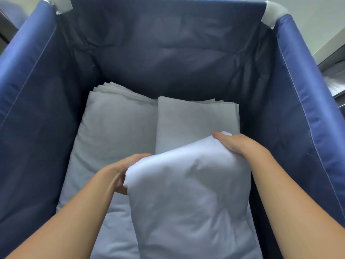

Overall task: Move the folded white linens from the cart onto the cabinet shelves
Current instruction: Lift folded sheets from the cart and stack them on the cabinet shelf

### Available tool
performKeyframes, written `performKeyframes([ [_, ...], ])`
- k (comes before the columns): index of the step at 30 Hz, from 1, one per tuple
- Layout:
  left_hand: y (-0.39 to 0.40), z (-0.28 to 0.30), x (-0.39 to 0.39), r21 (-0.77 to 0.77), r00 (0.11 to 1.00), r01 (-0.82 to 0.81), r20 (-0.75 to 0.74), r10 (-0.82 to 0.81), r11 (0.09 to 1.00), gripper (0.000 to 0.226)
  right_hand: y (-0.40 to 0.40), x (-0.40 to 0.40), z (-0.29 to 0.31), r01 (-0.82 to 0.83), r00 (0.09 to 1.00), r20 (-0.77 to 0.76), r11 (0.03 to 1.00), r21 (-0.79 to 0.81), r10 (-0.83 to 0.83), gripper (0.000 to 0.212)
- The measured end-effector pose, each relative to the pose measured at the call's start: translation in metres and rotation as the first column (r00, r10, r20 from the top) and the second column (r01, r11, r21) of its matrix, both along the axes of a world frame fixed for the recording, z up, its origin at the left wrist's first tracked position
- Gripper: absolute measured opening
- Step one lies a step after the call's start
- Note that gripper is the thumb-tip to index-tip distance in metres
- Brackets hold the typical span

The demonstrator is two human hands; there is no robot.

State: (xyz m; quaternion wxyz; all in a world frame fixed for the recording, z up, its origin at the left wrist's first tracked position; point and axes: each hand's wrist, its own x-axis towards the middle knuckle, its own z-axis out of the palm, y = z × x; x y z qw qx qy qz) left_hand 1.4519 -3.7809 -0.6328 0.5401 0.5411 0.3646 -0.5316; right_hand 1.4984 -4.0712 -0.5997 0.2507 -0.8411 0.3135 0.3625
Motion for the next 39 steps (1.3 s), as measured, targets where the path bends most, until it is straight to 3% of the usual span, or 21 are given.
performKeyframes([
  [5, -0.004, 0.002, 0.000, 0.086, 0.968, 0.119, 0.212, -0.135, 0.989, 0.027, -0.003, -0.005, -0.003, -0.003, 0.998, -0.066, 1.000, 0.022, 0.004, 0.085],
  [7, -0.007, 0.003, 0.008, 0.076, 0.949, 0.079, 0.301, -0.098, 0.994, 0.007, -0.008, -0.005, 0.003, 0.022, 1.000, 0.003, 1.000, 0.014, -0.022, 0.084],
  [9, -0.011, 0.008, 0.020, 0.114, 0.915, 0.049, 0.394, -0.090, 0.992, 0.020, -0.015, -0.007, 0.013, 0.066, 0.988, 0.139, 0.998, 0.016, -0.067, 0.074],
  [11, -0.018, 0.017, 0.032, 0.143, 0.866, 0.019, 0.492, -0.088, 0.989, 0.039, -0.022, -0.010, 0.022, 0.101, 0.947, 0.300, 0.992, 0.076, -0.119, 0.054],
  [13, -0.025, 0.024, 0.040, 0.193, 0.810, -0.056, 0.583, -0.068, 0.980, 0.045, -0.025, -0.014, 0.028, 0.133, 0.880, 0.434, 0.978, 0.162, -0.192, 0.043],
  [17, -0.037, 0.026, 0.048, 0.122, 0.664, -0.236, 0.744, 0.068, 0.964, 0.021, -0.031, -0.013, 0.017, 0.139, 0.748, 0.591, 0.942, 0.304, -0.301, 0.044],
  [19, -0.041, 0.020, 0.050, 0.070, 0.616, -0.282, 0.778, 0.125, 0.957, 0.014, -0.031, -0.012, 0.002, 0.145, 0.690, 0.620, 0.911, 0.386, -0.373, 0.033],
  [23, -0.050, -0.003, 0.060, 0.135, 0.518, -0.354, 0.852, 0.074, 0.925, 0.004, -0.033, -0.010, -0.042, 0.160, 0.632, 0.658, 0.899, 0.407, -0.410, 0.012],
  [27, -0.056, -0.030, 0.070, 0.249, 0.474, -0.384, 0.879, -0.042, 0.889, 0.007, -0.031, 0.003, -0.067, 0.168, 0.641, 0.652, 0.903, 0.395, -0.404, 0.012],
  [31, -0.050, -0.051, 0.081, 0.354, 0.485, -0.390, 0.864, -0.137, 0.850, 0.008, -0.032, 0.018, -0.070, 0.186, 0.720, 0.588, 0.919, 0.347, -0.368, 0.027],
  [34, -0.050, -0.058, 0.081, 0.386, 0.457, -0.391, 0.870, -0.188, 0.836, 0.010, -0.036, 0.037, -0.057, 0.289, 0.788, 0.404, 0.858, 0.423, -0.465, 0.049],
  [36, -0.053, -0.055, 0.080, 0.401, 0.377, -0.403, 0.892, -0.250, 0.823, 0.013, -0.036, 0.048, -0.048, 0.325, 0.842, 0.275, 0.843, 0.429, -0.464, 0.060],
  [37, -0.055, -0.051, 0.080, 0.413, 0.325, -0.413, 0.899, -0.292, 0.812, 0.012, -0.036, 0.053, -0.048, 0.308, 0.847, 0.288, 0.854, 0.419, -0.447, 0.058],
  [39, -0.059, -0.042, 0.084, 0.390, 0.242, -0.450, 0.919, -0.311, 0.803, 0.007, -0.035, 0.059, -0.053, 0.233, 0.799, 0.468, 0.912, 0.336, -0.377, 0.043],
])
